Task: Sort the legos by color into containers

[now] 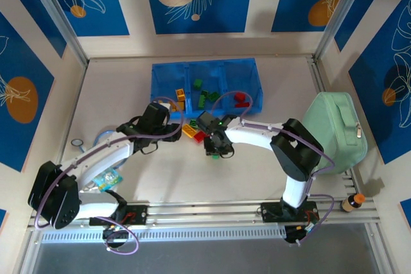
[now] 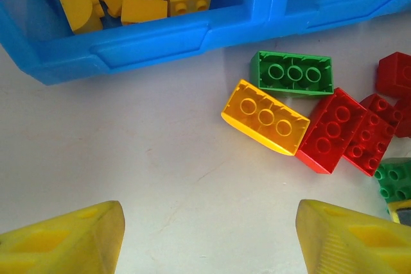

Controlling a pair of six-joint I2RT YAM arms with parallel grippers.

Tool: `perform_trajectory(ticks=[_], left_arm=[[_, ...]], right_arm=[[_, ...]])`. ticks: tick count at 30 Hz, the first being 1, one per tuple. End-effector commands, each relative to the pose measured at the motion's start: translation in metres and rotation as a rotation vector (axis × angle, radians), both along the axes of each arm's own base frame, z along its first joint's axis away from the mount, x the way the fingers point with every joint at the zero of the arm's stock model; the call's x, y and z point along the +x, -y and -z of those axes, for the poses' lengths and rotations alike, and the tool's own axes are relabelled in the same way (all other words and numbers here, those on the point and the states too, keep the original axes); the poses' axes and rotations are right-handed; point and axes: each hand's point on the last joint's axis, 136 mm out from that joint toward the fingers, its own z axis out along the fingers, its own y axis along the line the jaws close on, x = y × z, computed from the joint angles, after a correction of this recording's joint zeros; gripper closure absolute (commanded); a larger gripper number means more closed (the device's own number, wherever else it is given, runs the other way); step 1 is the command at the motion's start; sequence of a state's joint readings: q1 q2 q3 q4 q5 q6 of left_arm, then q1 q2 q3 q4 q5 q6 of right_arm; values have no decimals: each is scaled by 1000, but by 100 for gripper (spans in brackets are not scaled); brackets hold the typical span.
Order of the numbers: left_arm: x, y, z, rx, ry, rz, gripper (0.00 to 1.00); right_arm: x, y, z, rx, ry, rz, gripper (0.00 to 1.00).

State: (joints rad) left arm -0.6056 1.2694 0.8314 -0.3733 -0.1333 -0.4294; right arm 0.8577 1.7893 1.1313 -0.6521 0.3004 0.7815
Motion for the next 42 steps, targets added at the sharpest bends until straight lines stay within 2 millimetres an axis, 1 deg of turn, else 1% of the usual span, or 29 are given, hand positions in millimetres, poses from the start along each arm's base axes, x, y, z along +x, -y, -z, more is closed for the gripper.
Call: perform_trajectory(ticks=[1,2,5,8,10,13,16,18,21,26,27,28,29,30,31,33,35,39,42], left_arm=[[1,0,-8,-19,41,-11,29],[1,0,-8,-18,43,-11,29],[-1,0,-6,-25,44,-11,29],[-3,1,-3,-32,39,-6,29],[-6,2,0,-29,35,-1,29],[-12,4,4,-27,26,4,29],[-19,5,6,-35,24,6,30],[-25,7,8,-44,21,10,30],[-33,9,12,-49,12,18,30],[-39,10,10,-55,19,16,30],[-39,10,10,-58,20,16,30],[-39,10,9,-63,22,15,30],[-40,11,8,-67,23,17,30],[-40,11,8,-71,23,18,30],[-40,12,8,-73,21,22,30],[-40,16,9,-82,15,30,29],[-38,22,9,-97,8,45,29],[-33,33,9,-120,-4,58,28],[-25,40,13,-122,-18,55,28]], right_arm=[[2,-2,-18,-8,29,3,74],[2,-2,-24,-7,42,0,75],[7,-2,-46,3,87,-10,76],[20,-5,-72,24,149,-31,76],[34,-8,-88,49,181,-40,76],[62,-13,-109,80,220,-62,76],[96,-17,-125,89,259,-78,76],[119,-20,-129,115,258,-81,76],[148,-23,-127,135,243,-81,76],[188,-27,-123,129,240,-80,74],[194,-27,-121,124,236,-77,70],[198,-25,-121,113,231,-73,61],[202,-25,-124,105,235,-72,47],[203,-25,-128,97,246,-73,39],[203,-25,-132,94,259,-75,36],[200,-26,-140,105,286,-77,35],[192,-23,-145,117,298,-76,35],[170,-14,-143,134,298,-72,35],[153,-1,-139,141,296,-47,36]])
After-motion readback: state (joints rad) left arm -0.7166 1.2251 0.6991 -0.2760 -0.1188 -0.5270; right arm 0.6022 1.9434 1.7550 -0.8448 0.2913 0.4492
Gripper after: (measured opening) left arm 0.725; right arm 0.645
